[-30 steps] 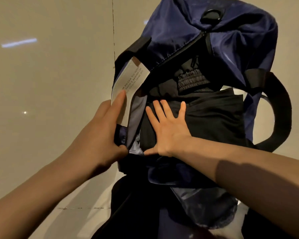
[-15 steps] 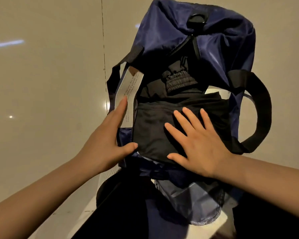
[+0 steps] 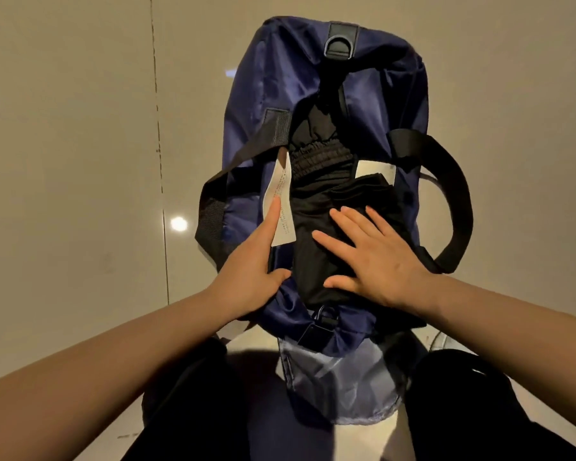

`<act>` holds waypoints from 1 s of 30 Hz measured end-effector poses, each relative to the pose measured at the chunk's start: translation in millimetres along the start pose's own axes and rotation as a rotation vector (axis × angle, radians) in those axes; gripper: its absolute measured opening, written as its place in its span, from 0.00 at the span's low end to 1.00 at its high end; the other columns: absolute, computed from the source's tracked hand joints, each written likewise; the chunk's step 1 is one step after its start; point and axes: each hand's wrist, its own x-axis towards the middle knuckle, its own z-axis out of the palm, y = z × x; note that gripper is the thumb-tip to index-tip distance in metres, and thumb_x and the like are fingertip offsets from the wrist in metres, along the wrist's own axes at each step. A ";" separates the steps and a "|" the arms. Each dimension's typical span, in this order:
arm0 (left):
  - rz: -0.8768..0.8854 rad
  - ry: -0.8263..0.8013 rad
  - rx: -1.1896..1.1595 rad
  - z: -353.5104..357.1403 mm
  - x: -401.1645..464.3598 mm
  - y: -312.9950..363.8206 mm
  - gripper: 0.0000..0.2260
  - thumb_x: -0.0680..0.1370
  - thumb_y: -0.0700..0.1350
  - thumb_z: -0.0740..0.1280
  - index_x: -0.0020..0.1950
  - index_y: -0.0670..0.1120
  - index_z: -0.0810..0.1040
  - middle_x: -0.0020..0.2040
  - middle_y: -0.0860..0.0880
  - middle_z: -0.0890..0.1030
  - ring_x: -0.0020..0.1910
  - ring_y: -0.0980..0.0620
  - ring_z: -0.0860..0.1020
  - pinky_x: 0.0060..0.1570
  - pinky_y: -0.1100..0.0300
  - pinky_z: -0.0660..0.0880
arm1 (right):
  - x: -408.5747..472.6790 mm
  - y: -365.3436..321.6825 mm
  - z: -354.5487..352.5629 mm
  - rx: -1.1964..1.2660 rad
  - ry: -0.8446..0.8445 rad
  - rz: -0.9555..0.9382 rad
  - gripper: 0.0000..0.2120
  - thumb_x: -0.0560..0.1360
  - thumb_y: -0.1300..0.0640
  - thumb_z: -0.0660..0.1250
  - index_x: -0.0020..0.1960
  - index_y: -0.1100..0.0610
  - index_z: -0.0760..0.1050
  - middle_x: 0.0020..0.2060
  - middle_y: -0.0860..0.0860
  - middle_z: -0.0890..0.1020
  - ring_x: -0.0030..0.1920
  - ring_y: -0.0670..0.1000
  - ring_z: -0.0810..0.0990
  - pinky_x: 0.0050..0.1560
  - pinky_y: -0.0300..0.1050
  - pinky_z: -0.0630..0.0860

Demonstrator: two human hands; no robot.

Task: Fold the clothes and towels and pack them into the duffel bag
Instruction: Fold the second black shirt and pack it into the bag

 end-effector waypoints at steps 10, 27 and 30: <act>0.110 0.463 0.270 -5.7 -12.0 11.4 0.28 0.71 0.42 0.74 0.70 0.45 0.72 0.72 0.44 0.62 0.65 0.46 0.65 0.60 0.55 0.65 | -33.7 33.6 -33.9 1.030 0.161 0.898 0.32 0.69 0.51 0.76 0.68 0.50 0.65 0.56 0.49 0.73 0.56 0.53 0.75 0.60 0.53 0.74; 0.011 0.329 -0.309 2.0 -21.1 71.3 0.33 0.69 0.52 0.75 0.69 0.62 0.64 0.48 0.70 0.75 0.46 0.72 0.78 0.45 0.76 0.72 | -25.3 -21.1 -73.0 1.665 -0.353 0.298 0.33 0.71 0.78 0.62 0.68 0.50 0.67 0.47 0.51 0.77 0.46 0.47 0.77 0.48 0.37 0.76; 0.027 0.348 -0.139 -6.5 -26.9 58.0 0.39 0.70 0.47 0.76 0.71 0.64 0.56 0.46 0.70 0.73 0.43 0.74 0.76 0.43 0.78 0.70 | -19.9 -31.6 -71.7 1.691 -0.411 0.235 0.32 0.72 0.80 0.58 0.66 0.49 0.66 0.56 0.50 0.77 0.54 0.49 0.78 0.53 0.43 0.76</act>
